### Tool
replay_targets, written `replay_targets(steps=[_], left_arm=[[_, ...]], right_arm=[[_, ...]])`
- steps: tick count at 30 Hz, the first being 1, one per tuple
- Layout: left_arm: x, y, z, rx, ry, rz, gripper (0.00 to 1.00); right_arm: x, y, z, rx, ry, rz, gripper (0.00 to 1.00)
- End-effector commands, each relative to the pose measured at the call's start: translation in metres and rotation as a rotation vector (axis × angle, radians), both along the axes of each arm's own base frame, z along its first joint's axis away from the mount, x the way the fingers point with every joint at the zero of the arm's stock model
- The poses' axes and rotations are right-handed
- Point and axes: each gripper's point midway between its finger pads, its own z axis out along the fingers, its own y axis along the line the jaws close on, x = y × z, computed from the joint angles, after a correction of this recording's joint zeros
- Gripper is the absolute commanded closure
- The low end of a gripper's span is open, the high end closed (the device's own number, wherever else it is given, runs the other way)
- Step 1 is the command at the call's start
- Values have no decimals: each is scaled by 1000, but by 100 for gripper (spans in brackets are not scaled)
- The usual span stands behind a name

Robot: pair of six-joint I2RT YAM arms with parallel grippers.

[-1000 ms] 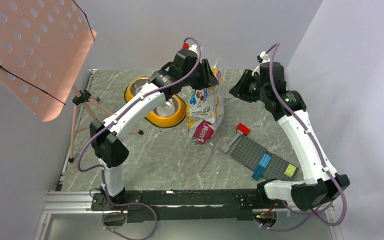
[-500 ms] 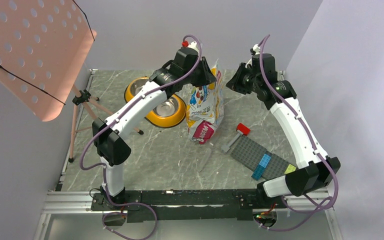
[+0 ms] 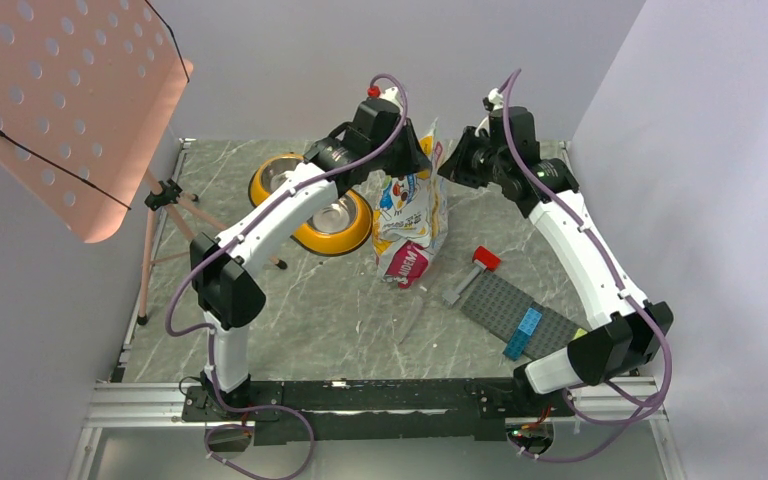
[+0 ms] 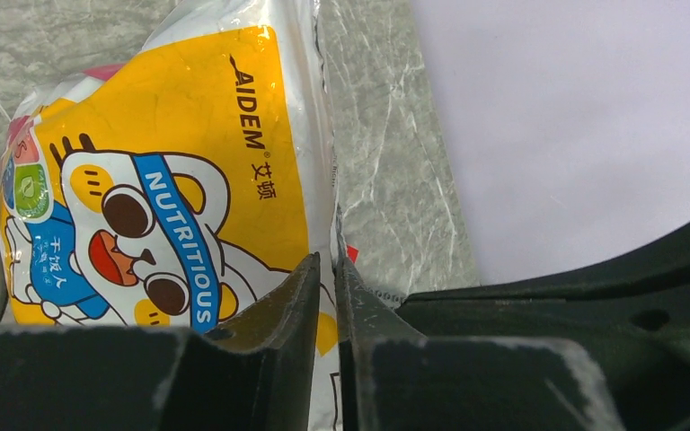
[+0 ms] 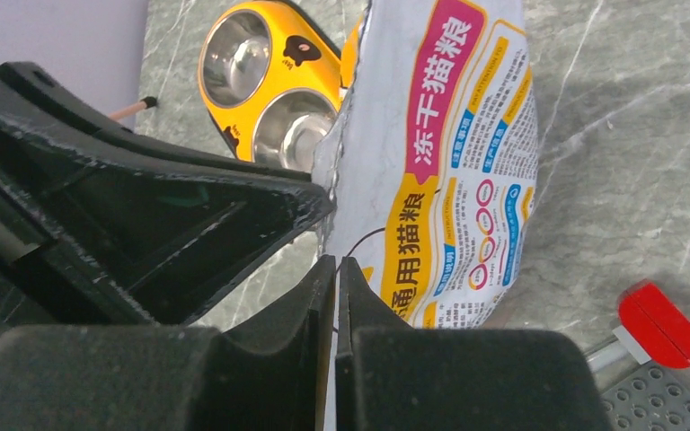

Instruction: Serve the pet food

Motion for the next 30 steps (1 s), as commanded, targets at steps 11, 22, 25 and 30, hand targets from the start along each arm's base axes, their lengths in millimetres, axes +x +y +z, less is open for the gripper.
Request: replay_targets(steps=[11,22,25,30], left_arm=[[6,-7,9,-10,-38,-21,100],[3,-5,22,-61,-51,-5,100],[3,-4,20,-63,-36,-3,100],[1,1,19,-59,-59,-23,100]], right_arm=[[19,12,18,-29,-69,-42,87],[32,11,11,-83,-52,-86,77],[33,13,9,-98,-52,-71,74],[29,16,-1,-117,-27,-27,71]])
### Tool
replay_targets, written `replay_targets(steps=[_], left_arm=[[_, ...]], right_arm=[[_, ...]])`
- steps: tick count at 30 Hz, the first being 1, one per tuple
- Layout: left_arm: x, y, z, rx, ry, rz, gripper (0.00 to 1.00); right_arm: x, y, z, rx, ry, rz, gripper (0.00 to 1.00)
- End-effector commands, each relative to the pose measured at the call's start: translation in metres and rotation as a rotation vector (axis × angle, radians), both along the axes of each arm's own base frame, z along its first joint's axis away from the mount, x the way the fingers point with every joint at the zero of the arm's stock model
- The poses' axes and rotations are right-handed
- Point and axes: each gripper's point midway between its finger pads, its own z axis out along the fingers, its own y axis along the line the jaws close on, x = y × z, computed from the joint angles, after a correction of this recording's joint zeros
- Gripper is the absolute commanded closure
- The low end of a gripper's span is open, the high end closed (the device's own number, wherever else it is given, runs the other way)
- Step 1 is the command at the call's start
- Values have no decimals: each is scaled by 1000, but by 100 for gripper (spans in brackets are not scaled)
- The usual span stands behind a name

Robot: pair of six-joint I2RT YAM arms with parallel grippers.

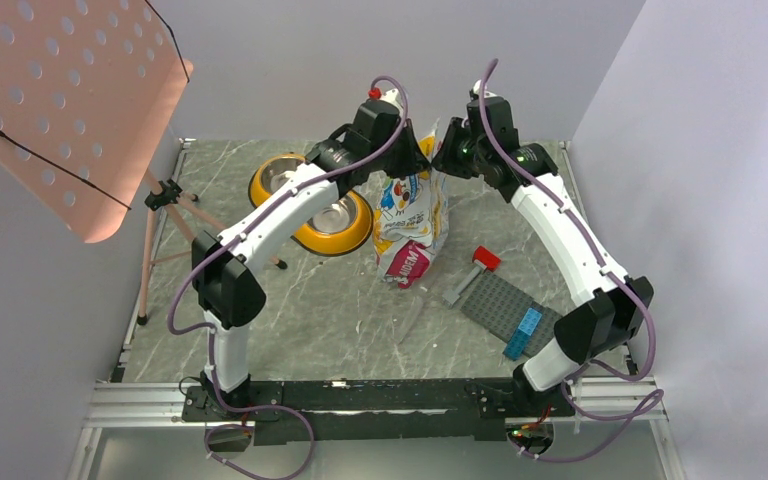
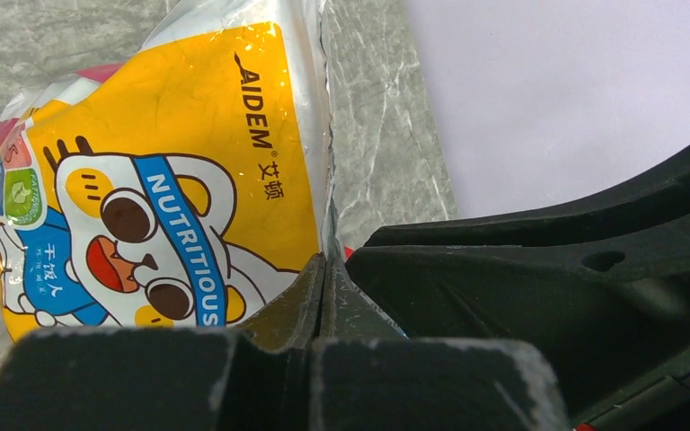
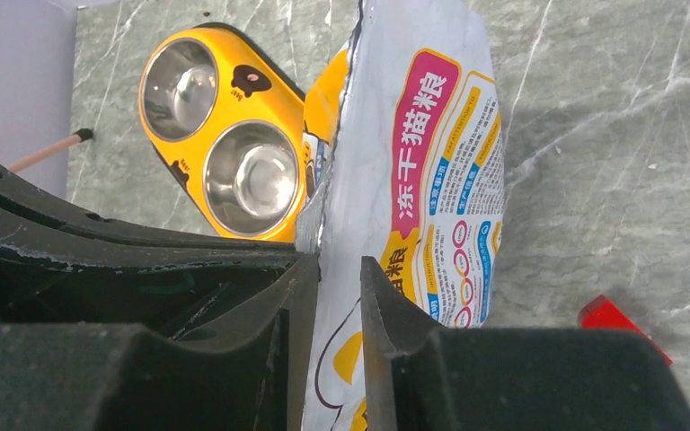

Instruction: Serve the pet food

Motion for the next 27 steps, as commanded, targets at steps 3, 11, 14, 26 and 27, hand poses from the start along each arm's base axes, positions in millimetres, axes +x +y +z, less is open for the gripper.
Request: replay_targets(steps=[3,11,14,26,27], left_arm=[[-3,11,30,-47,-101,-24,100],[3,18,28,-3,-80,19,100],[6,22,24,30,-65,47,100],[-4,2,20,-125,10,-41,100],[-5,1,18,-161,35,-51,100]], right_arm=[[-2,12,0,-15,3,73,72],[-7,-21,-18,-214,56,-74,100],[-10,-19,-18,-234,52,-70,100],[20,-9,48,46,-69,35,65],[21,-7,48,53,-73,45,63]])
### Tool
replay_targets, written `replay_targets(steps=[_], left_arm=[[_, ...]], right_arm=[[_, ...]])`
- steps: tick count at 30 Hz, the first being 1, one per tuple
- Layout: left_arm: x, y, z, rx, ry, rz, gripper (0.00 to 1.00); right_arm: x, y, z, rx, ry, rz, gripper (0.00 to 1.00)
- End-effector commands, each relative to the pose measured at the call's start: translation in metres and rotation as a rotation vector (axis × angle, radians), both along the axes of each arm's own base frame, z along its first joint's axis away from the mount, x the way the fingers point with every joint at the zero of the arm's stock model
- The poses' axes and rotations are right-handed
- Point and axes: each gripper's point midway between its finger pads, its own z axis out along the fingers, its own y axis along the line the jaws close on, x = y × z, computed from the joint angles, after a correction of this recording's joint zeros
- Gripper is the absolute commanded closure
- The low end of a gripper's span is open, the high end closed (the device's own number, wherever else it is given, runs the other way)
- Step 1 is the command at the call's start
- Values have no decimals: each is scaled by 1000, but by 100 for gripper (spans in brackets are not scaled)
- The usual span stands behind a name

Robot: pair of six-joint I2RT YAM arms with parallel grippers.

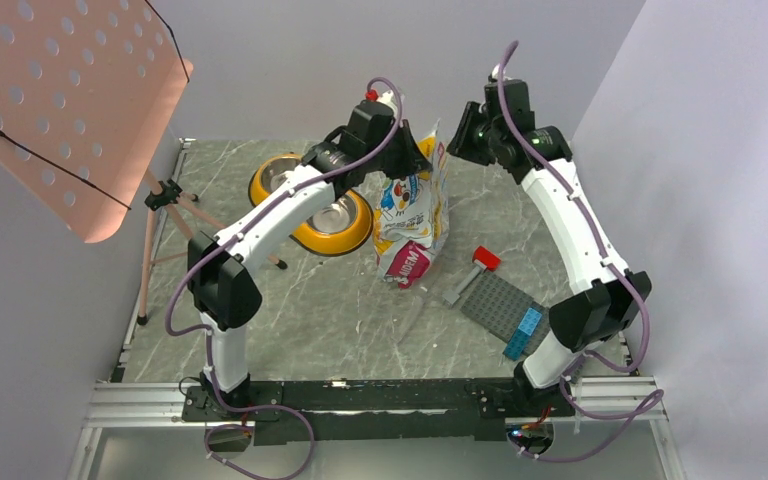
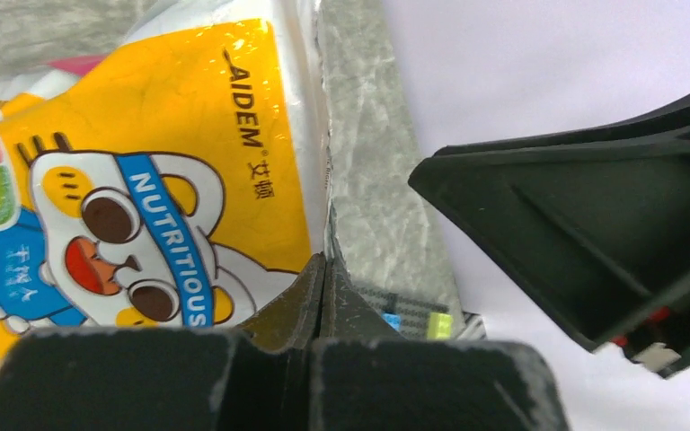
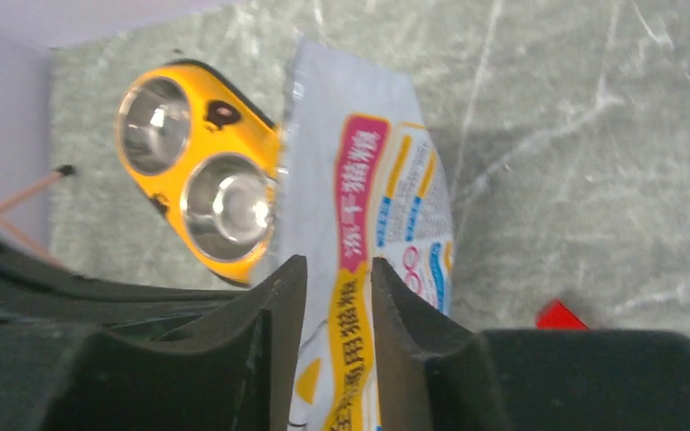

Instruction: Serve the pet food

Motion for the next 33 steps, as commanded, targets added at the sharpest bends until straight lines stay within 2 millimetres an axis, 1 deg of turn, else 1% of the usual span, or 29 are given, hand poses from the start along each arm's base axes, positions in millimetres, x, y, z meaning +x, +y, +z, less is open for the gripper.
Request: replay_targets(steps=[1,2,4,7,9,12,15,18,21,22,24,25,28,31,33], left_arm=[[-3,-4,17,-167,53,-45,100],[-2,-7,23,-242,63,-62,100],[-4,-10,25,-333,83,-101,100],[-6,-15,25,-351,86,-145,100],[-7,-21,26,-376,98,-172,100],[-7,-25,24,-405,114,-182,100],[-9,-27,27,-436,124,-195,100],[-10,-27,30,-469,130,-201,100],[-9,-27,23,-457,159,-187,100],[-9,-26,19,-437,172,-184,100],[-9,-25,13,-398,189,-181,100],[-9,-25,12,-389,193,-181,100],[-9,-24,9,-394,210,-173,100],[-9,-24,7,-405,223,-172,100],[-8,-25,7,-411,230,-176,100]], right_arm=[[8,25,43,114,-115,114,60],[7,24,40,126,-108,117,58],[8,18,33,163,-89,115,53],[6,10,28,244,-81,159,47],[4,7,22,244,-77,184,47],[-2,2,12,275,-77,204,50],[-6,9,13,368,-90,251,49],[-10,16,20,426,-102,284,45],[-16,12,21,429,-112,271,40],[-18,9,22,431,-117,269,39],[-24,10,20,459,-117,288,38],[-27,12,14,475,-105,300,37],[-34,19,17,513,-132,353,38],[-33,21,20,530,-154,374,39],[-30,21,12,539,-133,375,42]])
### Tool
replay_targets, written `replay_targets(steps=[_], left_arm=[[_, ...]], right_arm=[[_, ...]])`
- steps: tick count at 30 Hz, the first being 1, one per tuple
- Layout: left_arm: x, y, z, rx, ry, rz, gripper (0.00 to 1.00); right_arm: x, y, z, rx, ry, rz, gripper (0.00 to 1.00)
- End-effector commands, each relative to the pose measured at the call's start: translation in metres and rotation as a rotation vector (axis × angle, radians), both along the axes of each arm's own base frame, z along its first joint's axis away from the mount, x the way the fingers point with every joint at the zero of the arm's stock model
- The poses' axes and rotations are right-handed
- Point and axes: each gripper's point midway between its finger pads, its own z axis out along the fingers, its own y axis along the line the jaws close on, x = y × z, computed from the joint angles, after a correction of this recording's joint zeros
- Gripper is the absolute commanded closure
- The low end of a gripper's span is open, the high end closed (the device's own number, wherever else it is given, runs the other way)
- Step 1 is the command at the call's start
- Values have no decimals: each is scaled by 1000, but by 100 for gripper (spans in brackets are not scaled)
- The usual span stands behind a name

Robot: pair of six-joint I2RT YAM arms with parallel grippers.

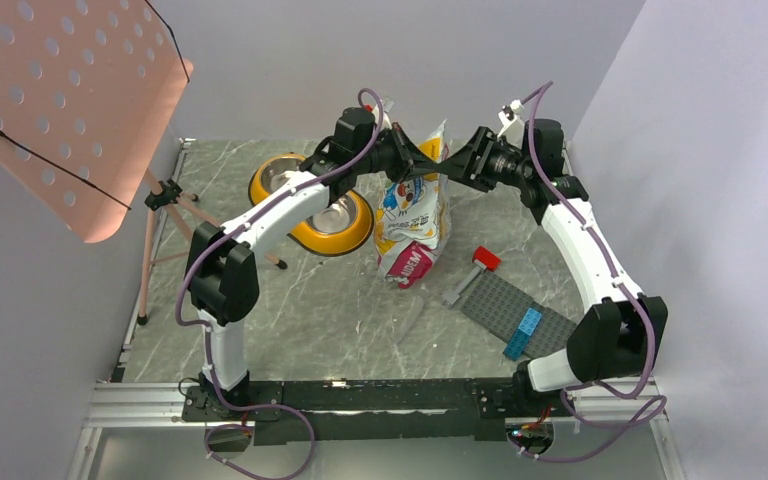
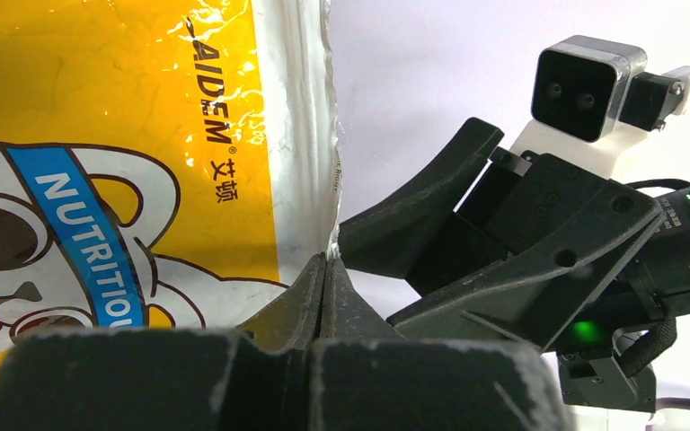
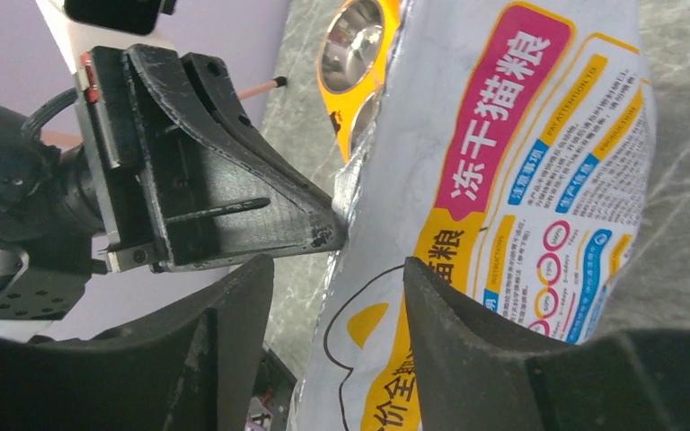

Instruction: Serve the pet food

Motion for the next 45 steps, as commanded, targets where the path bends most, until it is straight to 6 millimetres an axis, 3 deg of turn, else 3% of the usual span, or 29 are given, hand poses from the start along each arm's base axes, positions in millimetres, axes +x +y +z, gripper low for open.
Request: replay_targets(steps=[1,8,11,13,15,16,21,27,32,40,45], left_arm=[[-2,-5,7,-26,7,-26,100],[1,-5,2,-34,30,-18,100],[2,-7,1,-38,41,-15,100],[4,-6,-1,-25,42,-11,100],[6,-4,-3,1,43,-1,100],[7,-2,-5,21,44,10,100],[11,6,-10,104,24,45,100],[11,18,-19,185,22,77,100],[14,19,-8,185,-40,62,99],[29,25,2,241,-106,119,52],[33,21,-1,249,-116,114,51]], right_arm=[[3,6,16,68,-71,55,44],[6,8,6,142,-82,117,53],[7,7,-1,149,-67,123,62],[8,7,-3,166,-70,126,72],[7,6,-8,163,-55,122,97],[7,4,-10,160,-46,113,100],[-2,3,-13,249,-25,96,100],[-10,11,-3,363,-42,171,100],[-8,12,-7,372,-28,187,100],[-3,11,-9,333,-38,175,100],[-3,16,-8,315,-38,182,100]])
